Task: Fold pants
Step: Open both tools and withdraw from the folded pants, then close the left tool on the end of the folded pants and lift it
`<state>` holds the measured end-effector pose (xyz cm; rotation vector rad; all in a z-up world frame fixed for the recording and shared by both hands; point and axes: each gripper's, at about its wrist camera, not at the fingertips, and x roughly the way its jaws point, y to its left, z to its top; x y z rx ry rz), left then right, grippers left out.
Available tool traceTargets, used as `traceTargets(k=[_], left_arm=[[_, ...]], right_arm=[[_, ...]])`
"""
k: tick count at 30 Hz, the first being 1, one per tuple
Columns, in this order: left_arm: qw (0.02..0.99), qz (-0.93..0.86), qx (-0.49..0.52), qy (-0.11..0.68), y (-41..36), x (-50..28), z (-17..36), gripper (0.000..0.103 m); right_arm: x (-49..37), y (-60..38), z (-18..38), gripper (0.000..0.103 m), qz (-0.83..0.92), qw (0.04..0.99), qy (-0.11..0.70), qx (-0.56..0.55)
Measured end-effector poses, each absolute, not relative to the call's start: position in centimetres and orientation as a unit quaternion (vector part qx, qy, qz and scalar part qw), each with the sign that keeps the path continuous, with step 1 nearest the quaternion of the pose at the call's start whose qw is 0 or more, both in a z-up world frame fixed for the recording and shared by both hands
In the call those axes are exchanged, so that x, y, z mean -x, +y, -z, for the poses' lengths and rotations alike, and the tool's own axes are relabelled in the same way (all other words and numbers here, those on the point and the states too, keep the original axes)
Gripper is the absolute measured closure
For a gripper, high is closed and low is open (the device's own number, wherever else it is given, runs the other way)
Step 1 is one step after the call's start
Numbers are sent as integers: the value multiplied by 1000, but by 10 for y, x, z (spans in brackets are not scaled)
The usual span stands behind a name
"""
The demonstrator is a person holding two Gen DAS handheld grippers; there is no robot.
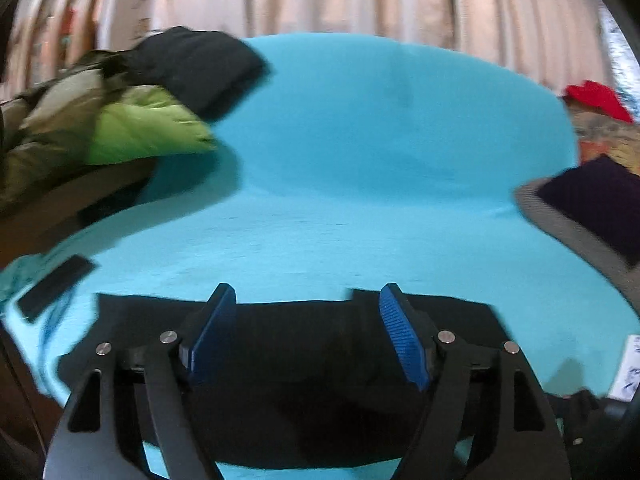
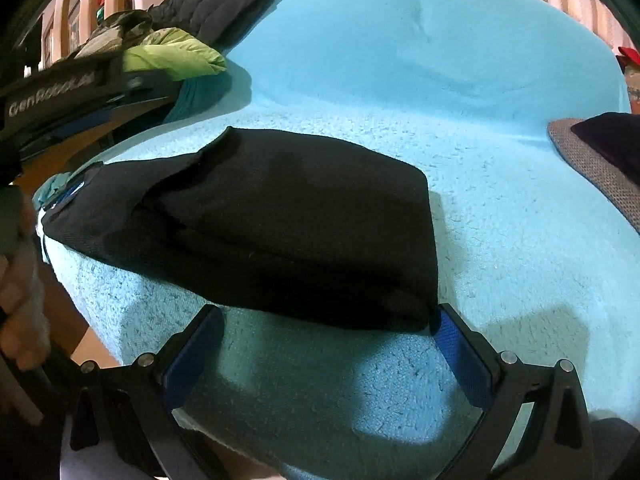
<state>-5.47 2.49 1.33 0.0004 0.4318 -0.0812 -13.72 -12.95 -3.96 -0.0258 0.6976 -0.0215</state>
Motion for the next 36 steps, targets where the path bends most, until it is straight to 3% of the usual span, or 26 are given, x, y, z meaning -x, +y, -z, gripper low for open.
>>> traceTargets(k=[21, 26, 30, 36], left_arm=[[966, -61, -1, 253, 86, 71, 10, 29], [963, -59, 24, 262, 95, 70, 9, 29], [965, -18, 145, 217, 136, 93, 0, 29], [898, -62, 397, 179, 255, 134, 32, 27]], right_arm=[[136, -125, 30, 1, 17, 937, 349, 25], [152, -124, 12, 2, 19, 956, 292, 29], [167, -122, -4, 6, 7, 972, 232, 34], [159, -131, 0, 7, 9, 968, 252, 5]])
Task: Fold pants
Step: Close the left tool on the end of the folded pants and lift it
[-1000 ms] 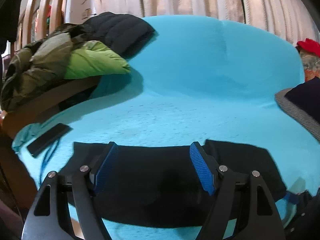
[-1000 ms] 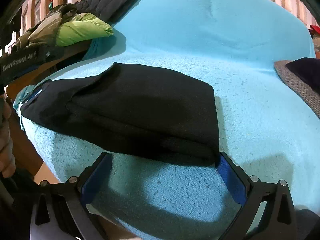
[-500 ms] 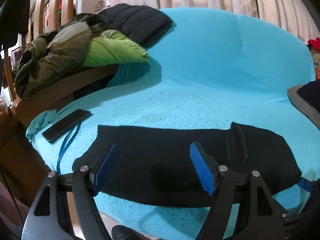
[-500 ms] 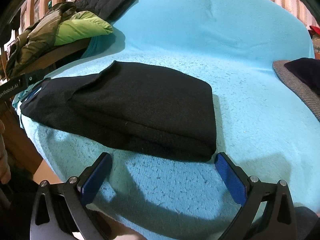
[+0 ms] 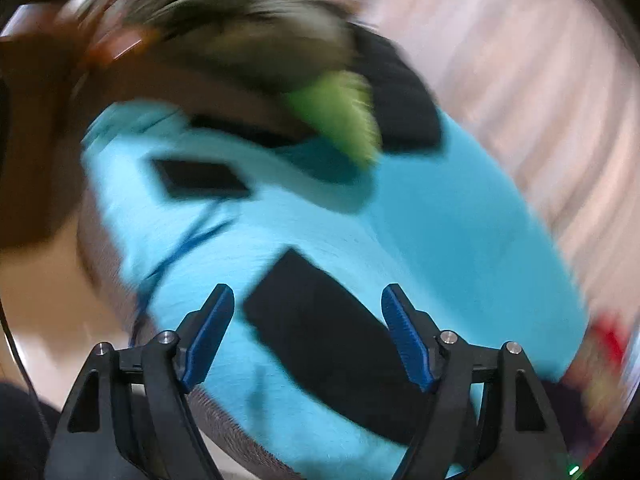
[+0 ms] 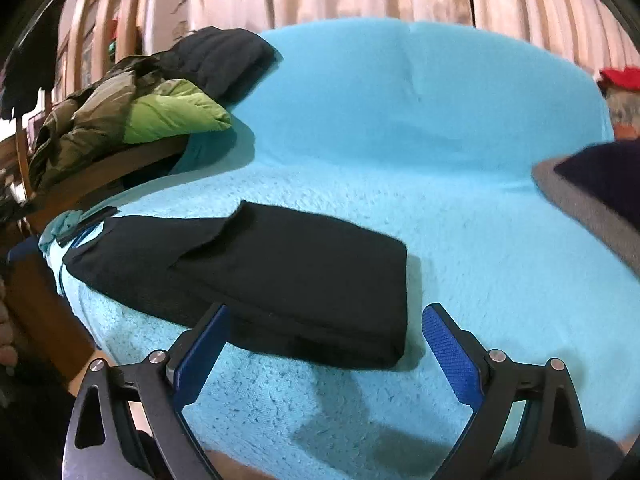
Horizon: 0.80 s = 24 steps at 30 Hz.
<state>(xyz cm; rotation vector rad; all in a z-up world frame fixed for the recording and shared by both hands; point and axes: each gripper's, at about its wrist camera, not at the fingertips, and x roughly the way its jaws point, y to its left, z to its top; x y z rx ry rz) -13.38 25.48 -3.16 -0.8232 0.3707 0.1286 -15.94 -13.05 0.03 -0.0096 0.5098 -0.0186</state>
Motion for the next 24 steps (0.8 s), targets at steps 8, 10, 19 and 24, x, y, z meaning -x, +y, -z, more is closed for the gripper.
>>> traceTargets(k=[8, 10, 19, 24], left_arm=[[787, 35, 572, 228, 285, 115, 99, 27], [772, 61, 585, 241, 276, 105, 106, 27], [758, 108, 608, 212, 273, 80, 105, 21], [755, 122, 607, 216, 270, 63, 105, 21]], right_arm=[[160, -116, 4, 7, -16, 966, 257, 17], [161, -112, 4, 7, -18, 966, 256, 26], [159, -111, 6, 7, -25, 962, 270, 26], [159, -110, 6, 7, -23, 963, 268, 29]])
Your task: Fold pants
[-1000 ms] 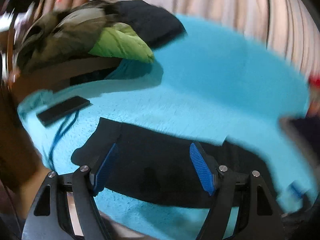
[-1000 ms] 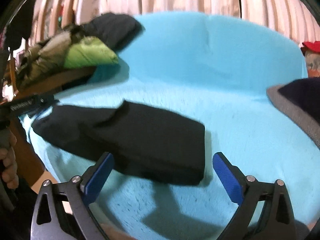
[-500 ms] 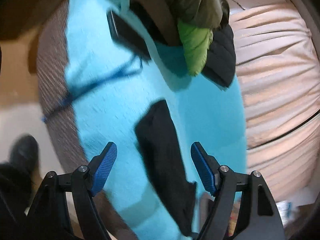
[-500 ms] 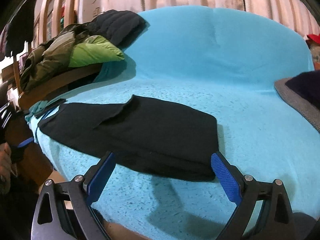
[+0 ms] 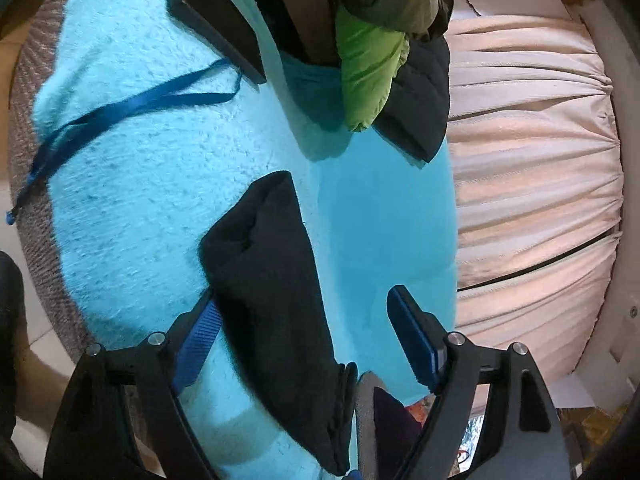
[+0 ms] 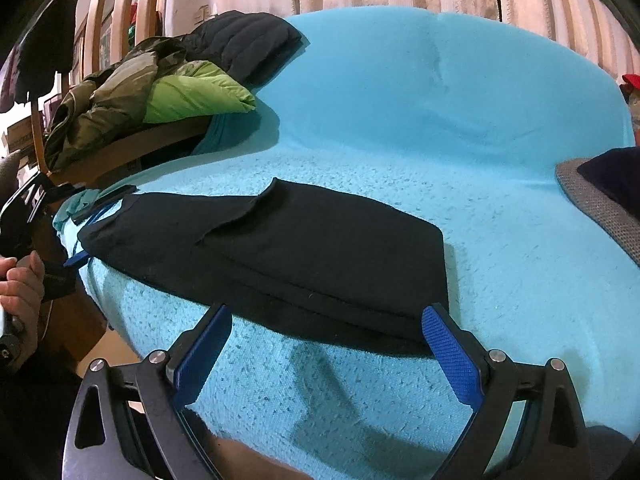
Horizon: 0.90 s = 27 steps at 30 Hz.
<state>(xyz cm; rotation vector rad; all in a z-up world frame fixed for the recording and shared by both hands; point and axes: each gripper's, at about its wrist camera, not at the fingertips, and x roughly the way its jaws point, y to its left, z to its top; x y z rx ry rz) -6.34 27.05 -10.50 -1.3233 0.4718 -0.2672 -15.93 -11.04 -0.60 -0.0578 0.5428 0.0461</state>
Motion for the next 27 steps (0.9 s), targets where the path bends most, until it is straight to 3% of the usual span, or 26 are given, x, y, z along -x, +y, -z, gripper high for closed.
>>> traceTargets(k=[5, 7, 9, 11, 16, 22, 27], left_arm=[[742, 121, 626, 208, 276, 57, 109, 25], [740, 110, 628, 215, 277, 62, 113, 43], [736, 90, 631, 229, 279, 65, 121, 79], [732, 77, 633, 240, 281, 65, 128, 90], [778, 59, 576, 243, 273, 68, 111, 94], [912, 48, 345, 217, 218, 69, 37, 95], [947, 157, 218, 176, 135, 76, -19, 95]], right_arm=[[160, -110, 7, 7, -22, 962, 269, 30], [160, -110, 7, 7, -22, 962, 269, 29], [160, -111, 6, 7, -22, 963, 268, 27], [159, -112, 6, 6, -22, 963, 268, 26], [157, -120, 1, 6, -23, 962, 271, 5], [131, -185, -48, 5, -39, 958, 265, -108], [103, -237, -60, 5, 9, 957, 271, -102]])
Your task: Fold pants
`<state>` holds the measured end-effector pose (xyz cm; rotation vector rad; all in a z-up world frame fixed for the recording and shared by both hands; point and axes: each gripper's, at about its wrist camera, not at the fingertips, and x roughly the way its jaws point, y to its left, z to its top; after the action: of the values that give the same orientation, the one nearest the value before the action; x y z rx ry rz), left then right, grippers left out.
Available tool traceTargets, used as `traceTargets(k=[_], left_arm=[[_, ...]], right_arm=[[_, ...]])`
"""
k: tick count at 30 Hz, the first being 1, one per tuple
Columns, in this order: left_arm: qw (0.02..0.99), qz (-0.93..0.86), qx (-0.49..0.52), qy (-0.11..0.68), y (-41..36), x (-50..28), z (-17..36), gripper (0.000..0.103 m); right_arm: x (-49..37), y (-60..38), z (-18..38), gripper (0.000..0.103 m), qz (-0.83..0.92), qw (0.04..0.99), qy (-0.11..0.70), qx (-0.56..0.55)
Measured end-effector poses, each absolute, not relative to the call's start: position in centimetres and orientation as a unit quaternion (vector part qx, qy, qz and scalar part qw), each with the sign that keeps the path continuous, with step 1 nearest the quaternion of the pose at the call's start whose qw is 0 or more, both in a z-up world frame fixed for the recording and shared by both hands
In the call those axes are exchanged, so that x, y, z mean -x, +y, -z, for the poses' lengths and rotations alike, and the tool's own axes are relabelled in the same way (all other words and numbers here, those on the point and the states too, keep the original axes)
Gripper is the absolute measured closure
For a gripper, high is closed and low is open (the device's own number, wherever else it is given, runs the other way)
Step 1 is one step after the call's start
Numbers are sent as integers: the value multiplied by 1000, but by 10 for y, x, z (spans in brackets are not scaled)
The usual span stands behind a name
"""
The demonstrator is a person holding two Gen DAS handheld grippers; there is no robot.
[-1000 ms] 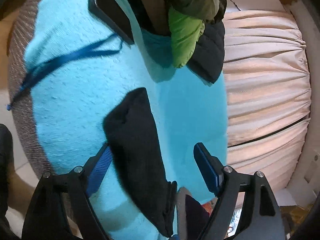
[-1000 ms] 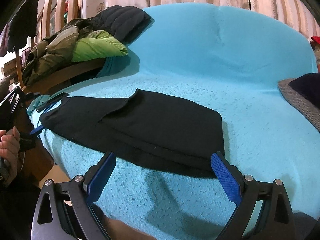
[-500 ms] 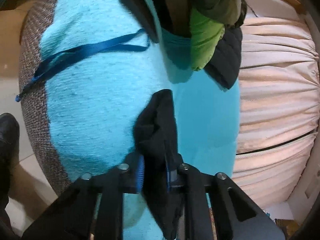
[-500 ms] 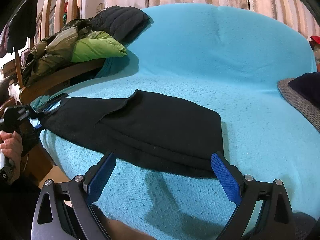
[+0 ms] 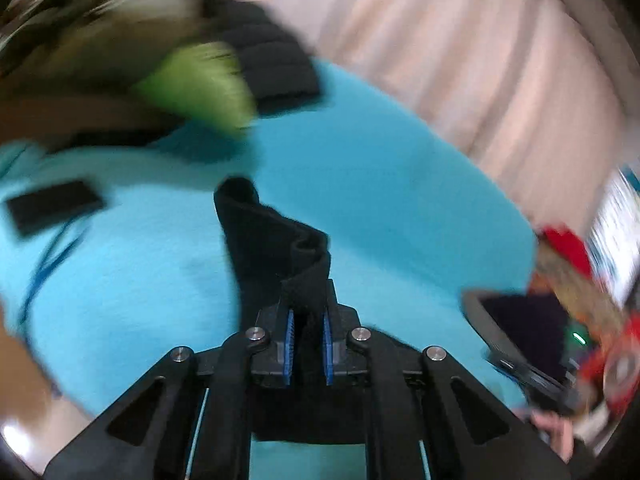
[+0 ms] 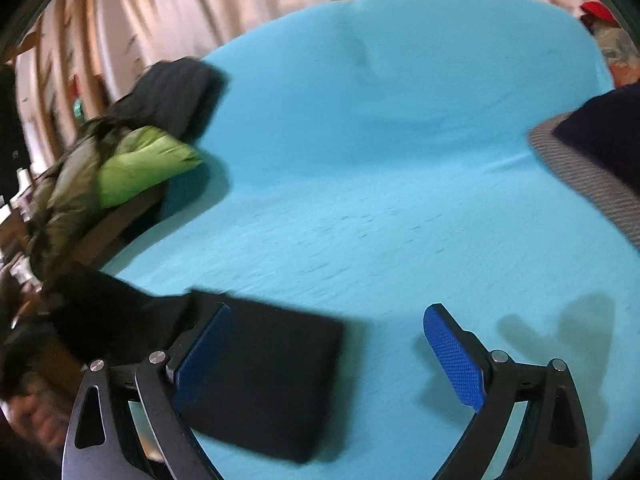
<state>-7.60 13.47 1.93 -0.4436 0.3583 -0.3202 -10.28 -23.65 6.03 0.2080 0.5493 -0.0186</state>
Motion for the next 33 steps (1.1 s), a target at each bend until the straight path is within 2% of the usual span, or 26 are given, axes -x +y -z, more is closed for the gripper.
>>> traceTargets(k=[1, 4, 6, 16, 27, 28, 30, 33], left_arm=[[946, 180, 205, 173, 119, 77, -26, 95], [938, 241, 175, 178, 67, 74, -41, 95], [933, 256, 157, 196, 34, 65, -41, 95], [917, 288, 73, 264, -55, 61, -11, 95], [901, 298, 50, 312, -83, 59, 19, 94], [897, 304, 52, 317, -85, 59, 22, 93], [886, 320, 53, 332, -91, 58, 26, 77], [878, 347, 43, 328, -91, 70, 22, 63]], right_arm=[[102, -249, -54, 5, 19, 955, 270, -120], [102, -289, -31, 6, 11, 919, 288, -267], [104, -301, -26, 6, 6, 909, 284, -303], [113, -309, -22, 6, -3, 908, 268, -322], [114, -319, -21, 5, 1, 900, 264, -346], [114, -319, -22, 5, 1, 901, 264, -344], [115, -319, -21, 5, 4, 902, 264, -342], [116, -318, -22, 5, 8, 903, 262, -341]])
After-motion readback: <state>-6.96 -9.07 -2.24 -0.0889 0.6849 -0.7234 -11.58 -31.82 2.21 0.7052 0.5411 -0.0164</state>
